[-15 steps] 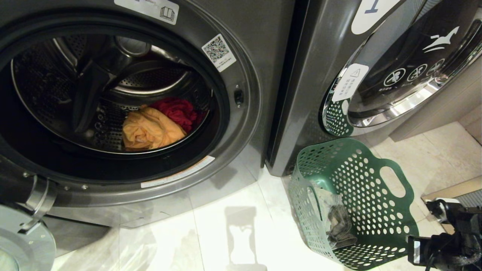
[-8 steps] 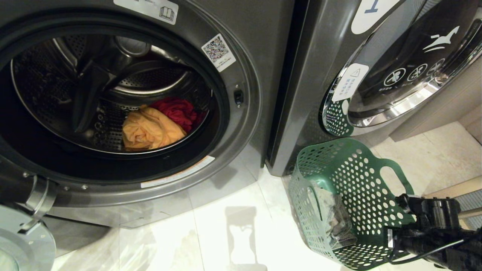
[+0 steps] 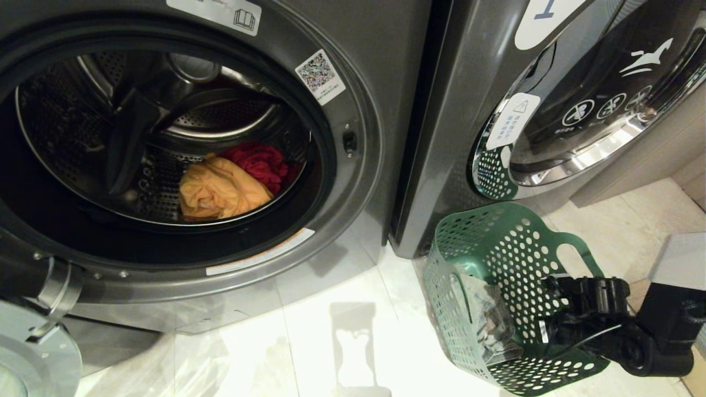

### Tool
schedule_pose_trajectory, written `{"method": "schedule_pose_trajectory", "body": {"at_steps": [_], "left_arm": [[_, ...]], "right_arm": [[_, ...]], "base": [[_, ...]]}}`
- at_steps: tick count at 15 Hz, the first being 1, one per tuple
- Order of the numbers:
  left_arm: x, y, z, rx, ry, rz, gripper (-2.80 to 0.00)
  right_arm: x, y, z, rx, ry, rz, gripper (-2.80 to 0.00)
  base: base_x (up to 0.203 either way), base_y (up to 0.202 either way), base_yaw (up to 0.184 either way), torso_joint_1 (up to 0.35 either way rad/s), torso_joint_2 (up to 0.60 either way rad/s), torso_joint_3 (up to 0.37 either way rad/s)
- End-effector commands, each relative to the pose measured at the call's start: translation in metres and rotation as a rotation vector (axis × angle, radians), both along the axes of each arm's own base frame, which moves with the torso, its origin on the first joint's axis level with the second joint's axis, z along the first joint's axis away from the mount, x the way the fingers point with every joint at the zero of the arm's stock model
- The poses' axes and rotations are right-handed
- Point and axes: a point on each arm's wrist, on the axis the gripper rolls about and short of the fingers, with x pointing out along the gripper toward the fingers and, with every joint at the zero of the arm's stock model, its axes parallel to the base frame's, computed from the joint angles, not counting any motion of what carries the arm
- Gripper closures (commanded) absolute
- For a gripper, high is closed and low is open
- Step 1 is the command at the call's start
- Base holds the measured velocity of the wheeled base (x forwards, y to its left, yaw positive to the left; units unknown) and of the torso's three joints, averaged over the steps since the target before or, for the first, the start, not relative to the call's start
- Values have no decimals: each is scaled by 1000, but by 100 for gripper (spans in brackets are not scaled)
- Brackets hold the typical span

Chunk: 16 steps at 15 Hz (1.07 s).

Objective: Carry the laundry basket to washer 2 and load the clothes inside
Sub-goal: Place the clothes into the washing machine

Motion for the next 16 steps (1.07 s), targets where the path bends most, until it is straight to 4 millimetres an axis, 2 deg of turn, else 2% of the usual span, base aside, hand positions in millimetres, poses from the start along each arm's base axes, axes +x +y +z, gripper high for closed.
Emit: {"method": "schedule_pose_trajectory", "body": {"at_steps": [1,4,8,11,15,16], "left_arm": [[3,0,-11,-1,40,0,0],[3,0,-11,-1,39,1,0],[3,0,-11,0,39,0,0],[3,0,-11,-2,39,1,0],[3,0,-11,-2,39,1,0],[3,0,-11,-2,39,1,0]], "right_arm": [[22,-4,-15,-15,-21,9,0],[34,-5,-33,-13,-14,13,0],[68,-11,-58,19,-69,50,0],[85,-16,-72,53,-104,104,0],[88,-16,-82,74,-98,132,0],[87,-15,-84,80,-93,132,-280]], "base": [[0,0,0,0,0,0],[0,0,0,0,0,0],[0,0,0,0,0,0],[0,0,0,0,0,0],[0,0,0,0,0,0],[0,0,0,0,0,0]]}}
